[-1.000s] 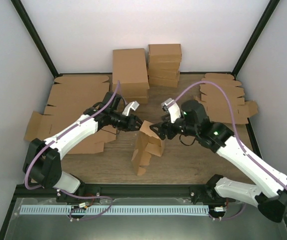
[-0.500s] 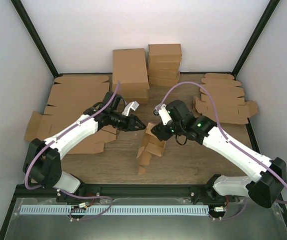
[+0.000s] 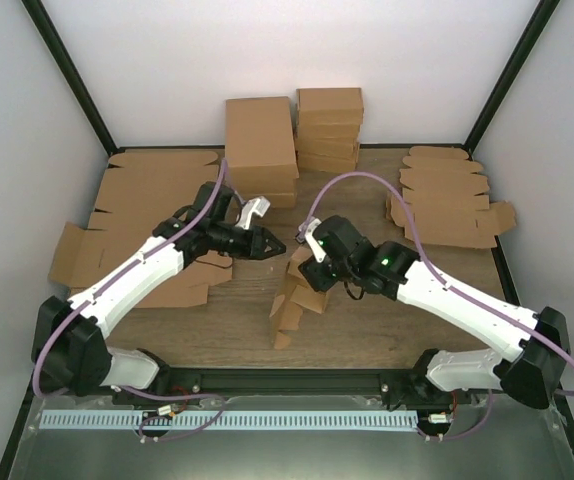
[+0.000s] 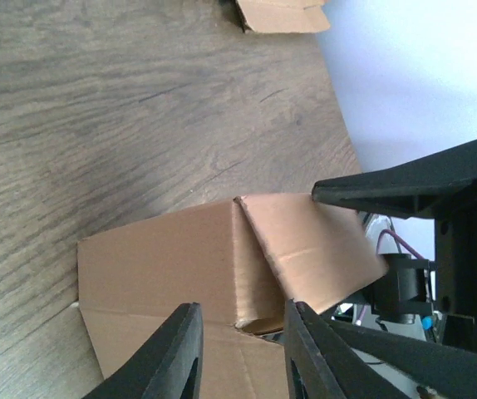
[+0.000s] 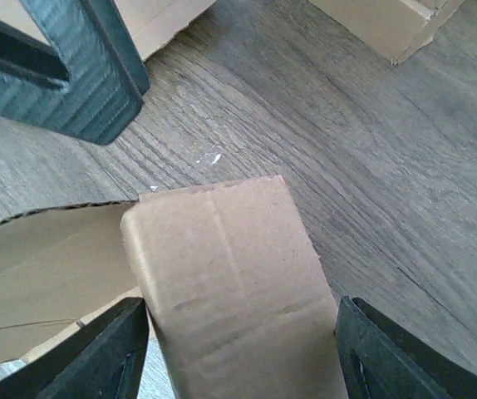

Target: Fold the paper box

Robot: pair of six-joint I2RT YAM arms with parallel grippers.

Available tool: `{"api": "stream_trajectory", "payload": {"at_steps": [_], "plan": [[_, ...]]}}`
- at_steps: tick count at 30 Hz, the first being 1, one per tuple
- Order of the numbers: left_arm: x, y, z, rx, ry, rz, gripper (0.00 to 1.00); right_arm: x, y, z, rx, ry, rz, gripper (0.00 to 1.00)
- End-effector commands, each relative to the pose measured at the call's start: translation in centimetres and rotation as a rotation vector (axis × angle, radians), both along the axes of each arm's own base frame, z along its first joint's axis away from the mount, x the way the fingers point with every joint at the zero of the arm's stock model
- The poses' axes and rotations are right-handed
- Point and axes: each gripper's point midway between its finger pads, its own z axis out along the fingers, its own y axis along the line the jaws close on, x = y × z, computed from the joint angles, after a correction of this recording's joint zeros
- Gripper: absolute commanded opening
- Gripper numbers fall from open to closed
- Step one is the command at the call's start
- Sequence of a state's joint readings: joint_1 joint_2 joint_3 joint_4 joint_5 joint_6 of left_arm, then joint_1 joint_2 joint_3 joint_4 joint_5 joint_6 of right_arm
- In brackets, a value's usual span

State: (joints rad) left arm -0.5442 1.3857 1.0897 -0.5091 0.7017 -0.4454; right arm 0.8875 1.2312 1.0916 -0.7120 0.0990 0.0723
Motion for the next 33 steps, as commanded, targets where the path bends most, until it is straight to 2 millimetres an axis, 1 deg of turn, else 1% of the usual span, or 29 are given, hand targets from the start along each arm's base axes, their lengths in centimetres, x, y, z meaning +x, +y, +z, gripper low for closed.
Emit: {"api": "stream_trajectory", "payload": {"at_steps": [1, 5, 9, 12, 14, 18, 22, 26, 28, 31, 33], "plan": [[-0.4, 0.7, -0.2, 0.007, -0.02, 0.036, 0.29, 0.4, -0.5, -1.5, -0.099, -0.05, -0.064, 0.64], [-0.8, 1.2, -0.3, 0.003, -0.027, 0.052, 0.29, 1.0, -1.1, -2.7, -0.156, -0.06, -0.102, 0.64], [-1.4, 1.8, -0.1, 0.011, -0.04, 0.061, 0.29, 1.6, -1.5, -2.8, -0.176, -0.087, -0.131, 0.64], [-2.0, 2.3, -0.4, 0.026, -0.043, 0.062, 0.29, 1.7, -1.5, -2.9, -0.185, -0.107, -0.141, 0.63], [-2.3, 2.7, -1.0, 0.04, -0.039, 0.063, 0.29, 1.9, -1.5, -3.1, -0.196, -0.126, -0.156, 0.6], [-2.7, 3.0, -1.9, 0.057, -0.029, 0.066, 0.29, 2.8, -2.2, -3.6, -0.221, -0.162, -0.223, 0.49], [-2.6, 3.3, -1.6, 0.061, -0.04, 0.079, 0.29, 3.7, -3.2, -3.4, -0.219, -0.207, -0.329, 0.37], [-2.1, 4.1, -0.8, 0.084, -0.071, 0.119, 0.3, 4.1, -4.2, -3.4, -0.179, -0.216, -0.426, 0.36], [-1.9, 4.6, -0.3, 0.092, -0.085, 0.136, 0.3, 4.1, -4.2, -4.2, -0.158, -0.172, -0.445, 0.33], [-1.6, 5.4, 0.6, 0.098, -0.112, 0.169, 0.3, 3.8, -3.8, -5.8, -0.136, -0.111, -0.458, 0.25], [-1.4, 6.0, 1.0, 0.11, -0.126, 0.19, 0.3, 3.6, -3.7, -7.0, -0.124, -0.077, -0.467, 0.22]]}}
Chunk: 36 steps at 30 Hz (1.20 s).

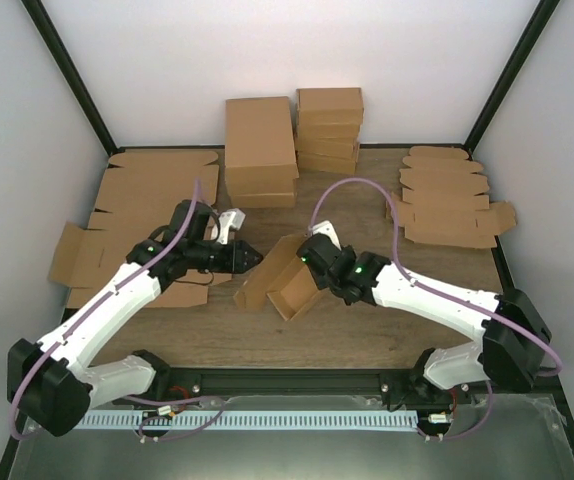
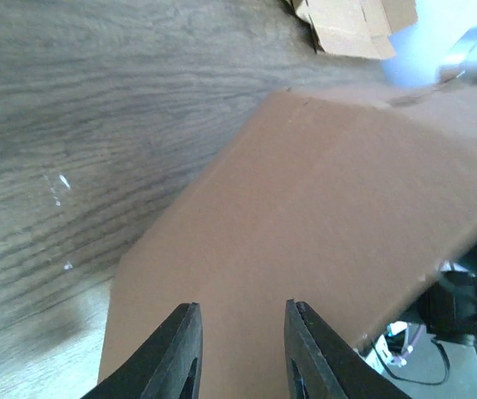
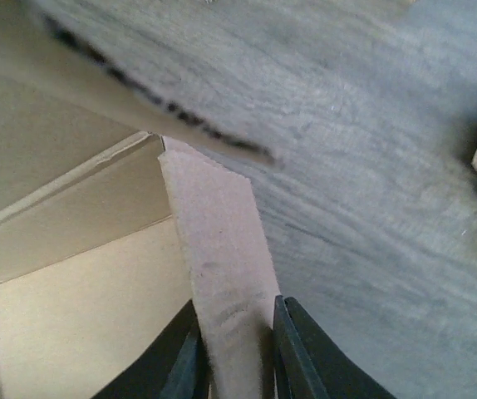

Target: Fold the paper box

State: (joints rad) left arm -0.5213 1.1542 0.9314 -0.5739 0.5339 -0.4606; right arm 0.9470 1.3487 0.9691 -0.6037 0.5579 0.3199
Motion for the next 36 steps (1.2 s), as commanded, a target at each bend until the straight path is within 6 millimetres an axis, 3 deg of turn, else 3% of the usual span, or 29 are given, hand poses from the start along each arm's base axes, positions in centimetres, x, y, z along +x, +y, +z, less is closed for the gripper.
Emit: {"api": "stream_trajectory", "payload": {"at_steps": [1, 4, 7, 10, 15, 19, 24, 30, 36], "plan": [[0.8, 1.4, 2.2, 0.024, -0.08, 0.05, 0.3, -0.3, 0.1, -2.5, 0.073, 0.061, -0.076, 0.2], [0.6, 1.8, 3.1, 0.029, -0.114, 0.049, 0.36, -0.6, 0.1, -4.1, 0.116, 0.102, -0.095, 0.17], [-0.1, 1.5, 4.2, 0.016, -0.159, -0.02, 0.53, -1.0, 0.6, -4.9, 0.171, 0.126, -0.08, 0.15], [-0.5, 1.7, 3.4, 0.079, -0.168, -0.069, 0.71, -1.5, 1.5, -5.6, 0.219, 0.147, -0.04, 0.14], [0.1, 2.0, 2.3, 0.214, -0.193, -0.099, 0.75, -1.8, 2.5, -6.4, 0.257, 0.155, 0.021, 0.14], [2.1, 2.3, 1.6, 0.293, -0.223, -0.058, 0.72, -1.9, 2.7, -6.8, 0.274, 0.152, 0.039, 0.14], [3.9, 2.2, 0.0, 0.345, -0.203, -0.024, 0.57, -2.2, 3.1, -7.0, 0.31, 0.135, 0.074, 0.14], [4.5, 1.4, -2.5, 0.352, -0.112, -0.033, 0.36, -2.6, 3.1, -7.6, 0.337, 0.132, 0.086, 0.14], [5.5, 1.7, -3.5, 0.365, -0.083, 0.012, 0.28, -2.7, 2.6, -8.2, 0.32, 0.128, 0.081, 0.18]]}}
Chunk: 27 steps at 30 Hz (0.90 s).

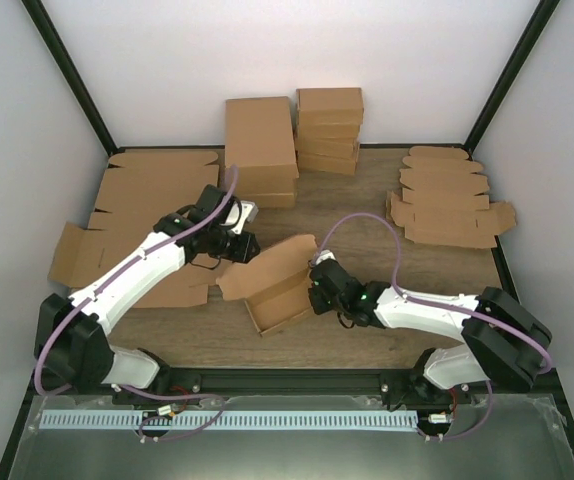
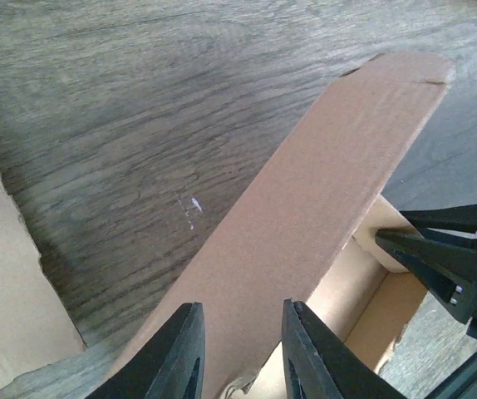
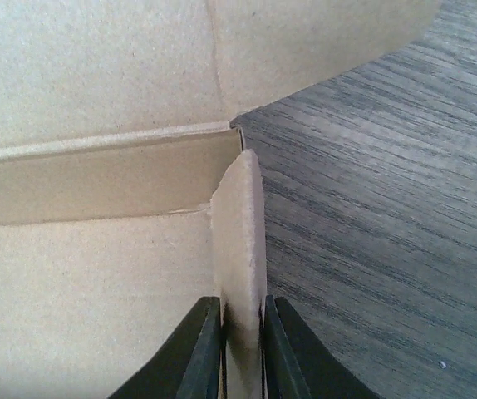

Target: Fold the paper box

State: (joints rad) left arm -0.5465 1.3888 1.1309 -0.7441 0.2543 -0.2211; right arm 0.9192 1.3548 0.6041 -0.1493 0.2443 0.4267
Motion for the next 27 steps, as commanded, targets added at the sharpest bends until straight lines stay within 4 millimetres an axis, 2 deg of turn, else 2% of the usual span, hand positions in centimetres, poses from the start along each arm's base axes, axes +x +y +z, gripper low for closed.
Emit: {"api": "stream_trajectory", "payload": {"at_steps": [1, 8, 14, 17, 20, 21, 24, 27], "plan": [[1.1, 0.2, -0.3, 0.002, 0.005, 0.042, 0.28, 0.7, 0.4, 1.0, 0.032, -0.046, 0.0, 0.18], [1.2, -0.3, -1.4, -0.017, 0.037, 0.041, 0.28, 1.2, 0.9, -0.3, -0.066, -0.014, 0.022, 0.23], [1.1, -0.4, -0.9, -0.023, 0.023, 0.028, 0.28, 1.8, 0.7, -1.5, -0.213, 0.038, 0.016, 0.27], [1.2, -0.3, -0.7, -0.019, 0.01, 0.03, 0.28, 1.6, 0.6, -1.9, -0.247, 0.061, 0.026, 0.23], [1.2, -0.4, -0.4, -0.029, 0.005, 0.028, 0.28, 1.6, 0.0, -2.1, -0.295, 0.067, 0.018, 0.09], [1.2, -0.4, -0.3, -0.032, 0.005, 0.027, 0.28, 1.7, -0.3, -2.2, -0.319, 0.064, 0.002, 0.08], [1.2, -0.6, 0.3, -0.051, -0.004, 0.025, 0.28, 2.0, -1.6, -3.1, -0.399, 0.057, -0.048, 0.07], [1.2, -0.7, 1.1, -0.064, -0.017, 0.026, 0.29, 2.2, -2.0, -3.4, -0.437, 0.041, -0.083, 0.07]]}}
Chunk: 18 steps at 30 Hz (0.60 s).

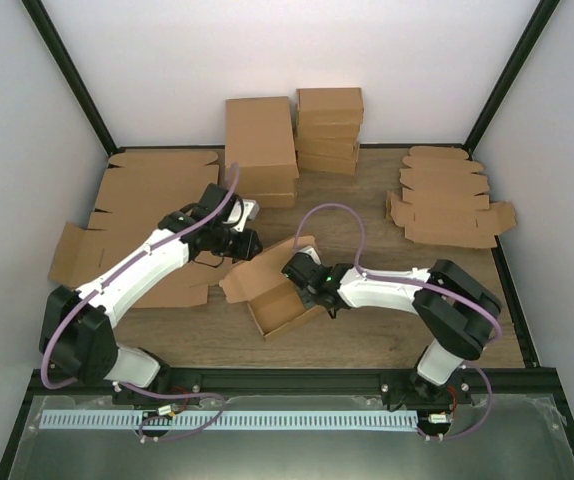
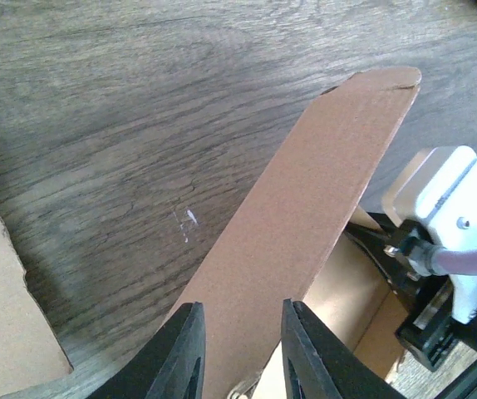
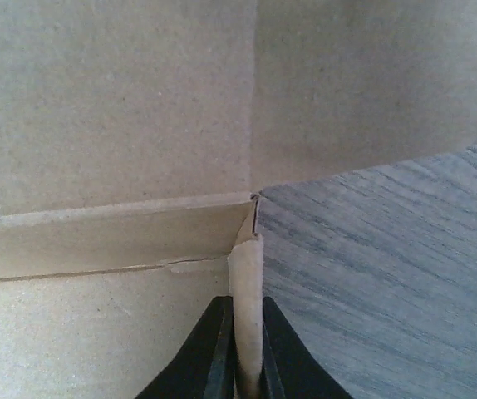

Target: Fold the paper box

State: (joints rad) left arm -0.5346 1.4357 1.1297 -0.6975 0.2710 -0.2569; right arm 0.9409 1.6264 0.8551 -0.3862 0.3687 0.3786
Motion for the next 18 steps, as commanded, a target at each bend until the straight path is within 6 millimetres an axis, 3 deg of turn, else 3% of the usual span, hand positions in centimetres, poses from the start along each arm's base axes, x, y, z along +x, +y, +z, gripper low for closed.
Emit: {"api": "stream_trajectory", "payload": {"at_steps": [1, 5, 9, 13, 18], "plan": [[0.1, -0.2, 2.4, -0.045, -0.051, -0.004, 0.29, 0.3, -2.4, -0.9, -0.146, -0.036, -0.081, 0.07], [0.0, 0.1, 4.5, -0.06, -0.089, 0.007, 0.37, 0.3, -1.8, -0.2, -0.083, -0.051, -0.094, 0.13], [-0.3, 0.8, 8.0, -0.083, -0.162, 0.03, 0.58, 0.1, -0.6, 1.0, 0.04, -0.051, -0.098, 0.42], [-1.3, 1.8, 11.3, -0.109, -0.228, 0.052, 0.71, -0.2, 0.9, 2.3, 0.149, -0.032, -0.087, 0.43], [-3.9, 2.4, 11.7, -0.147, -0.17, 0.051, 0.72, -0.3, 1.5, 3.5, 0.182, -0.024, -0.07, 0.45]]}}
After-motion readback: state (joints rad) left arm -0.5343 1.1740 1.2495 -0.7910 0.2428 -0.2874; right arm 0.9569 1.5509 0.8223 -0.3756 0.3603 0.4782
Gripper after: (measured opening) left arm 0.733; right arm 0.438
